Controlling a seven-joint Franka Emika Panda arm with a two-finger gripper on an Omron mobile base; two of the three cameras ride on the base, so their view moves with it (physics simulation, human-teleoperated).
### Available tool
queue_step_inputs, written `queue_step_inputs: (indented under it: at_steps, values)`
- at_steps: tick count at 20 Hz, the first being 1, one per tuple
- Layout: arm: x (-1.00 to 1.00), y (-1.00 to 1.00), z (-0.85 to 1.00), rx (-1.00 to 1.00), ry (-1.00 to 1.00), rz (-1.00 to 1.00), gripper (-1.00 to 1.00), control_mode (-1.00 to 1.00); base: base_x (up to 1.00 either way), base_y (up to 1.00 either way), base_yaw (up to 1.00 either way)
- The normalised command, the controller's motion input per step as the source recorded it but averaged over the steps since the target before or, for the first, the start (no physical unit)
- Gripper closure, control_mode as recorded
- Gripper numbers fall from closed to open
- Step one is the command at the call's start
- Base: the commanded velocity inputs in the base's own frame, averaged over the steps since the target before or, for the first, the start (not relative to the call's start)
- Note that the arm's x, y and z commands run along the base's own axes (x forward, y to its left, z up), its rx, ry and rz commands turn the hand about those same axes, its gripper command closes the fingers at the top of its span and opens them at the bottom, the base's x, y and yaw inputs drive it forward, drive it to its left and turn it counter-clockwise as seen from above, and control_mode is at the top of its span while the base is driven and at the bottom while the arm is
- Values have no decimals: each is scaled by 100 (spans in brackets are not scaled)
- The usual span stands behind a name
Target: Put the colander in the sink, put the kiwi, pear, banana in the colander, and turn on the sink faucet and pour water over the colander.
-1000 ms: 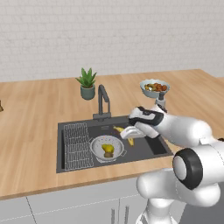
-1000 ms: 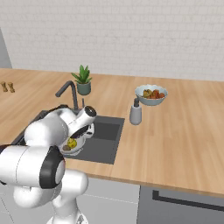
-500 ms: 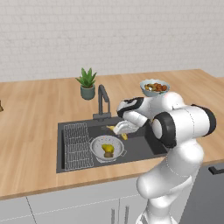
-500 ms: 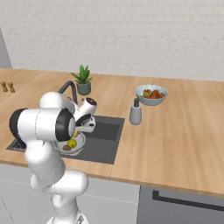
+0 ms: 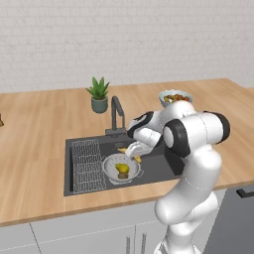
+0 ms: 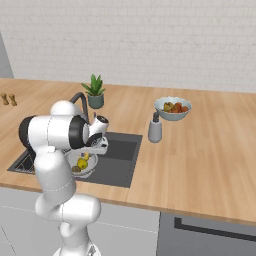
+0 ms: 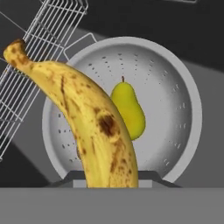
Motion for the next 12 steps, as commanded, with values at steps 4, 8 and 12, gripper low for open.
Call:
queue_step_inputs:
  at_steps: [4, 8, 12]
  values:
    - [7, 0, -17, 0, 0, 0, 100, -100, 0, 0, 0]
    - [14, 2, -20, 0, 0, 0, 100, -100, 0, 0, 0]
    - [18, 8, -17, 0, 0, 0, 100, -100, 0, 0, 0]
